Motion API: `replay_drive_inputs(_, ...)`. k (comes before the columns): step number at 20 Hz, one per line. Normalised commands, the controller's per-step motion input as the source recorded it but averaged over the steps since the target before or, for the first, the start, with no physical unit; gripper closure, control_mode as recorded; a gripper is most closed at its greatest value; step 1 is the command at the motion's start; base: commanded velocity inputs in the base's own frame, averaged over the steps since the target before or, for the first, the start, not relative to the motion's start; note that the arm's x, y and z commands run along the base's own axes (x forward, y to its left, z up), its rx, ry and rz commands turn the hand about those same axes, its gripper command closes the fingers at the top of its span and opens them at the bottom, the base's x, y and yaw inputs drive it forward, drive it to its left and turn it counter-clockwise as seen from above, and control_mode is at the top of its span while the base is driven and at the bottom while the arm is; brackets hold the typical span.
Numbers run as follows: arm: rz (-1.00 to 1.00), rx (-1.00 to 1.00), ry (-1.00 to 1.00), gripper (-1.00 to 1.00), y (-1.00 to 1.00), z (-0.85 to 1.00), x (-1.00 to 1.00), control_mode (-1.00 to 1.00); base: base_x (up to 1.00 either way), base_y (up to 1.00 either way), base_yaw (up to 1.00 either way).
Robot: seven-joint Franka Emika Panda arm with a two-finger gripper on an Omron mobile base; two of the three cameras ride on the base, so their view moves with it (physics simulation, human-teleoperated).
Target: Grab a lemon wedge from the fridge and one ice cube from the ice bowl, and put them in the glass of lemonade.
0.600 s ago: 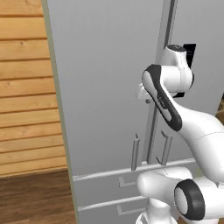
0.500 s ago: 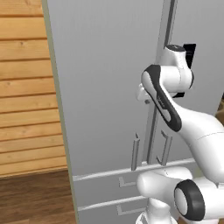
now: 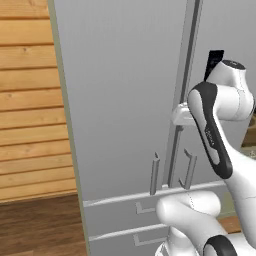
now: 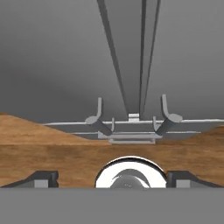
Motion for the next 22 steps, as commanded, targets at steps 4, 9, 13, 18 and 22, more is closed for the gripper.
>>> replay_drive_inputs(4,-0.09,0.06,0.05,-1.0,-0.16,-0.27,-0.21,-1.0,0.0,0.0,0.0)
replay_drive_inputs(9,-0.05,0.01,0.05,-1.0,-0.04,-0.1,-0.01,-1.0,0.0,0.0,0.0)
replay_drive_inputs(13,0.0,0.0,0.0,-1.0,0.0,0.0,0.0,1.0,-0.45,-0.17,-0.04)
replay_drive_inputs(18,0.0,0.0,0.0,-1.0,0.0,0.0,0.0,1.0,-0.98,-0.39,0.0)
replay_drive_inputs(22,0.0,0.0,0.0,-1.0,0.0,0.0,0.0,1.0,-0.61,-0.47,0.0)
